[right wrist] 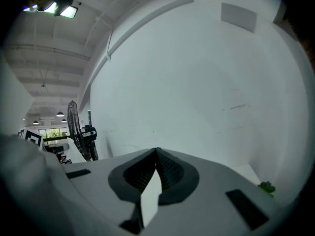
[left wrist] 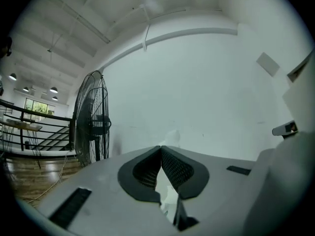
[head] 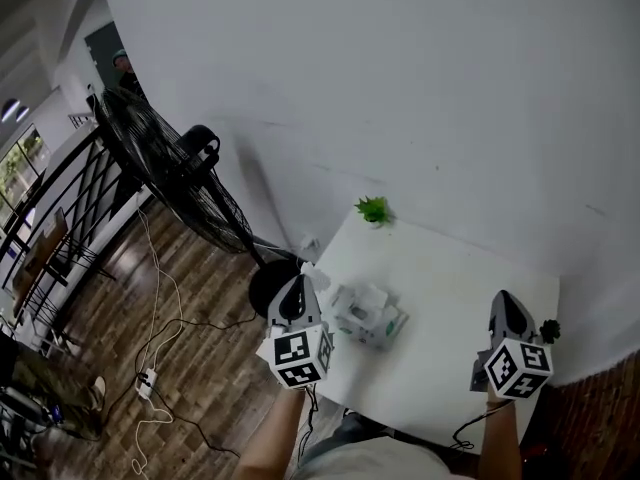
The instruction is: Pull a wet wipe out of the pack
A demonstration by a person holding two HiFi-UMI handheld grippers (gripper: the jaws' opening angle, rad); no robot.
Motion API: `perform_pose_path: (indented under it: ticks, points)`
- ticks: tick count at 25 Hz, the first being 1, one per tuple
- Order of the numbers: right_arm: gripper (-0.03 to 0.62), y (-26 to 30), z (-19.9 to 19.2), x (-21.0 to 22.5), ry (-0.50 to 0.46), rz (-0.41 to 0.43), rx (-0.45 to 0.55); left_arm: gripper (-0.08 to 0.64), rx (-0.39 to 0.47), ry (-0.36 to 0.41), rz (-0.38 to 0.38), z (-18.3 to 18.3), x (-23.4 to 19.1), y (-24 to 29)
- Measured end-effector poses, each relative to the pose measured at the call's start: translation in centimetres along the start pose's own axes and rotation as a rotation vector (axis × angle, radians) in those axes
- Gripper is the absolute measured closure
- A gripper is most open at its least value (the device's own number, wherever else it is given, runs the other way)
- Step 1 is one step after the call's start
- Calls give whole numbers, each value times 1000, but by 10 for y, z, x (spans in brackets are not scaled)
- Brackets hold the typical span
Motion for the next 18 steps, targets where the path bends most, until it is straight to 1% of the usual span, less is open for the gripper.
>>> perform_pose_path:
  ticks: [4,7,9,13,18]
  points:
    - [591,-3,0,-5,-2,-19,6,546,3,6,-32,5,1,2]
    - [592,-6,4,-8,-68,-53,6,546,4,-1,-49,8,2,4]
    - [592,-7,6,-12,-90,-56,8,546,3,-8,-57,8,2,4]
    - [592,-3,9,-12,-73,-69,6,546,1,-34,-65,8,2,8]
    - [592,-3,7,-13,-73,-75,5,546,-5,-37,-62,8,-1,8]
Point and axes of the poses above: the fingertips, and each gripper's own axes: y forward along the fingers, x to its right, z out of its top, the point moved 1 cm from there along -y, backward along the fingers, and after that the axes turned 9 degrees about -y, right-handed, at the moved point
